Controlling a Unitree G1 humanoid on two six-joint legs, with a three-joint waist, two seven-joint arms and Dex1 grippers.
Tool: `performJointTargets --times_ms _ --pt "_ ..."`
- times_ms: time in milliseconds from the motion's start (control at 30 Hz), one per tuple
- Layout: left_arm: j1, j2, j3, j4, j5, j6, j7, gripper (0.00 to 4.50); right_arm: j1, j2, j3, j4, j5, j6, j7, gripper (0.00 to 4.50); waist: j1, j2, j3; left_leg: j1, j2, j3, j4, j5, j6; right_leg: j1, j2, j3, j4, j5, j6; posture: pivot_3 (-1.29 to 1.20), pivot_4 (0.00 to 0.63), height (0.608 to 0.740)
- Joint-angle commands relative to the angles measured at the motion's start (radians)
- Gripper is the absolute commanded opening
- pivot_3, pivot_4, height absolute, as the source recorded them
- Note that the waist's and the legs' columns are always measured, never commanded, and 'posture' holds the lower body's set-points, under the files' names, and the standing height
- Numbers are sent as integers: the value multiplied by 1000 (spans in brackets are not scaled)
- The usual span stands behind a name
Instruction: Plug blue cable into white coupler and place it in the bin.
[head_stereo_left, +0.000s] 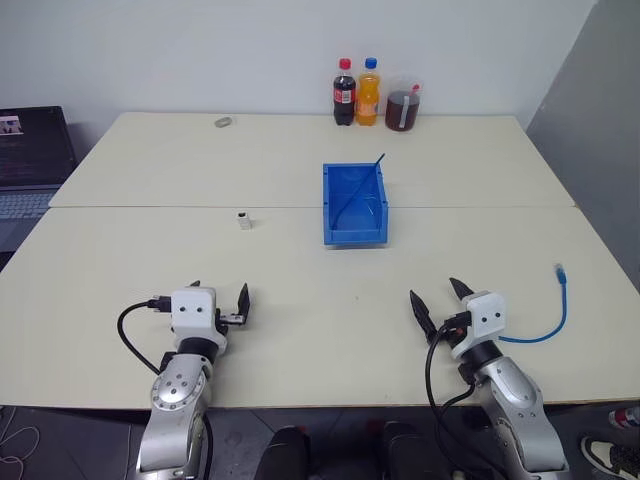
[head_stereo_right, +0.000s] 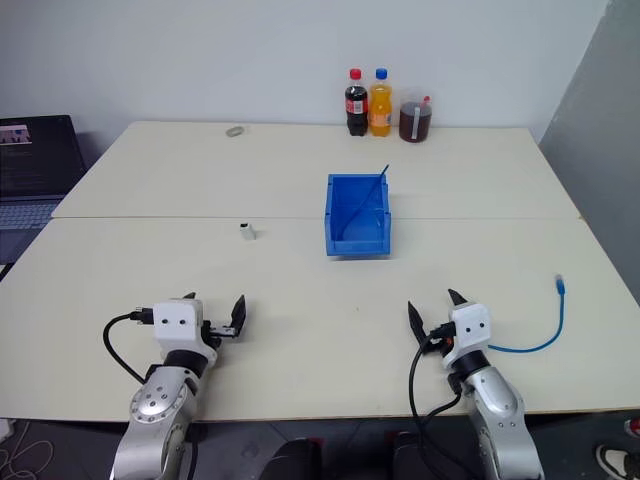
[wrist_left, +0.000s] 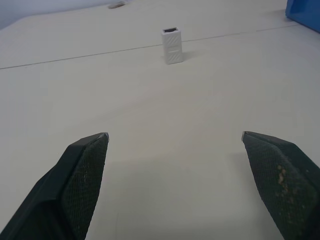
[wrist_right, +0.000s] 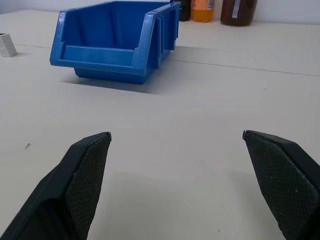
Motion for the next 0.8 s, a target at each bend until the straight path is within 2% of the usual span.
performJointTargets --times_ms 33,633,800 --pt "-7 9 -2 -27 -3 -29 -17 4500 -1 -4 -10 -10 -5 -28 -3 4485 0 0 0 0 0 0 0 0 0 0 0 0 0 0 0 0 150 740" --pt "7 0 5 -32 25 -6 4 4500 -24 -2 -1 -32 -8 10 -4 4485 0 0 0 0 0 0 0 0 0 0 0 0 0 0 0 0 150 740" --pt "23 2 -2 -51 -51 -28 -74 4500 -28 0 -2 -32 -10 10 -6 4485 0 0 0 0 0 0 0 0 0 0 0 0 0 0 0 0 150 740"
